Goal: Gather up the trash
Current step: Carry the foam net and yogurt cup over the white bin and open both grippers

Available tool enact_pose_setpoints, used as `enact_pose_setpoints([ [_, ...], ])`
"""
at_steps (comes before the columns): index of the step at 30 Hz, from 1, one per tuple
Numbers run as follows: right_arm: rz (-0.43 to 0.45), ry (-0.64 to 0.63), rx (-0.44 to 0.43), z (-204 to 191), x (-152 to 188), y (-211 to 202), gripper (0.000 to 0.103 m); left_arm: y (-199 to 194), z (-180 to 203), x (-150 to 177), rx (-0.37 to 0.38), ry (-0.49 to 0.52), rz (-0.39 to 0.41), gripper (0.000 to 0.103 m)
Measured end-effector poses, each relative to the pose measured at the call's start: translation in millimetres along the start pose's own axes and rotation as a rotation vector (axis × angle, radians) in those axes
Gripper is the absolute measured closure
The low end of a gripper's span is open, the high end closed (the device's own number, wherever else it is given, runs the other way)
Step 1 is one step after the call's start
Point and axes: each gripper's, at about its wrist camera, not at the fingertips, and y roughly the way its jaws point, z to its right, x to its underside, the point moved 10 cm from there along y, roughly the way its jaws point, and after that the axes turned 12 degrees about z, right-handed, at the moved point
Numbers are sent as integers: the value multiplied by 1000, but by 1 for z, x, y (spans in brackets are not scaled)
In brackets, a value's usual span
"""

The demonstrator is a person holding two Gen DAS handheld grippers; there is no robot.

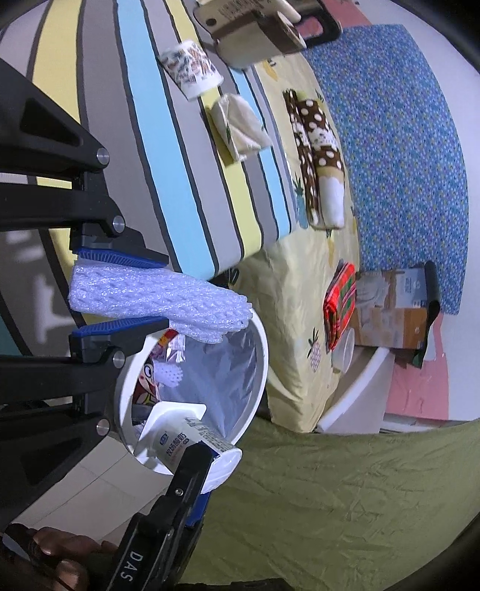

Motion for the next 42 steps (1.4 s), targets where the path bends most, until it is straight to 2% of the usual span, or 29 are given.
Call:
enact_pose_setpoints([
  [9,-28,35,56,31,7,9,48,34,23,1,73,14,-29,76],
  [22,-75,48,75,47,15,22,47,66,47,16,148,31,-98,74],
  [24,-74,49,80,48,15,22,47,67,47,16,159,17,-101,70],
  [25,-72,49,83,48,14,21,46,66,46,17,162,11,-101,64],
  [27,-58,49,90,49,12,19,43,64,46,15,174,-5,-94,58],
  [35,-32,44,77,43,5,11,43,48,41,9,174,-23,-61,58],
  [42,-27,26,28,20,5,4,43,24,25,5,126,-39,-20,58],
])
